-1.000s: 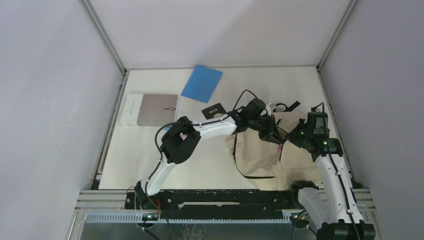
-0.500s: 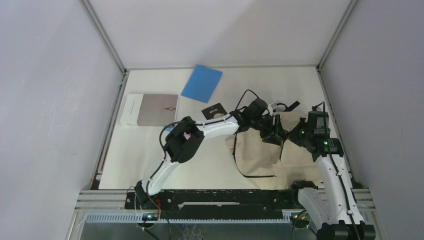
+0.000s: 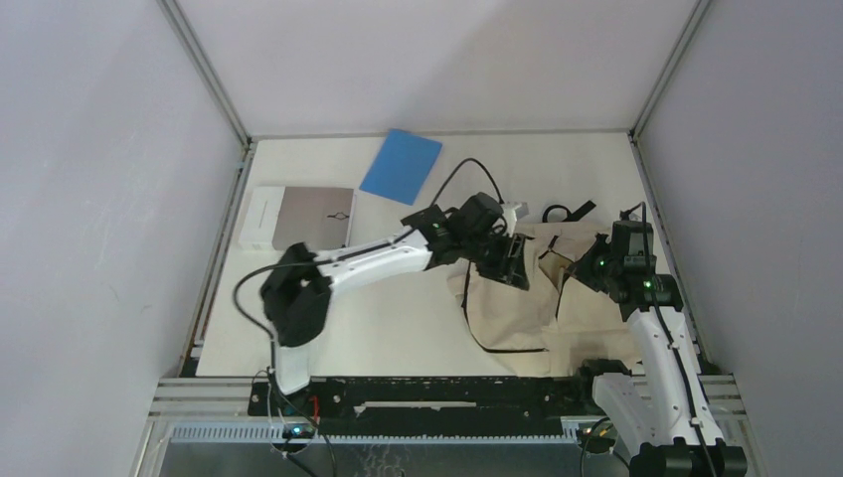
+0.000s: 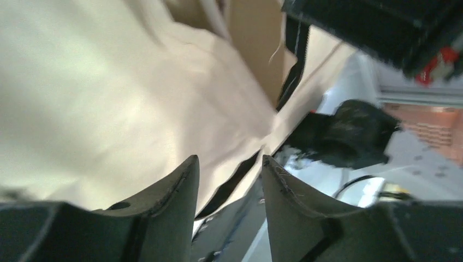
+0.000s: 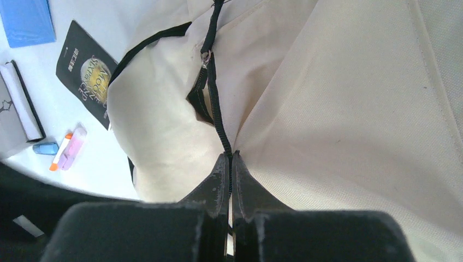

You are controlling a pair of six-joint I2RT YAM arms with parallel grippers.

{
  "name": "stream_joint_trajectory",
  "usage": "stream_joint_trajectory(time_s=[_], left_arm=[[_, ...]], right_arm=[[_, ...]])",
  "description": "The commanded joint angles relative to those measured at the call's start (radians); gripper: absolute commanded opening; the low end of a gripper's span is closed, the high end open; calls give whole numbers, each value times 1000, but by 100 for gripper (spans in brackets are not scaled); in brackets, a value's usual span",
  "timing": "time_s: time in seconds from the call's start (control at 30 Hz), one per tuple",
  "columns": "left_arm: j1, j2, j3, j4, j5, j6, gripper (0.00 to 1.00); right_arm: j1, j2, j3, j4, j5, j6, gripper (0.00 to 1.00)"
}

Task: Pack the student bag
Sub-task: Place the stationery in the student bag, then pick up the stationery from the center of the board.

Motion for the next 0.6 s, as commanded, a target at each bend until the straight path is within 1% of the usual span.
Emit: stream_joint_trajectory(time_s=[0.0, 0.07, 0.13, 0.27, 0.37, 0.43, 0.57], left_arm=[[13, -192, -95, -246, -313, 335, 50], [45, -239, -156, -303, -475, 409, 51], [101, -293, -231, -314, -535, 432, 52], [269, -372, -355, -304, -486, 373, 57], [368, -398, -440, -272, -530, 351, 58], [398, -400, -461, -263, -575, 357, 59], [404, -359, -455, -238, -599, 440, 58]], right_arm=[[9, 0, 45, 73, -14, 11, 0], [11, 6, 45, 80, -18, 6, 0], [10, 13, 45, 86, -22, 3, 0], [12, 13, 45, 83, -21, 1, 0], [9, 9, 45, 81, -12, -10, 0], [9, 7, 45, 80, -15, -19, 0], [10, 11, 45, 75, -15, -17, 0]])
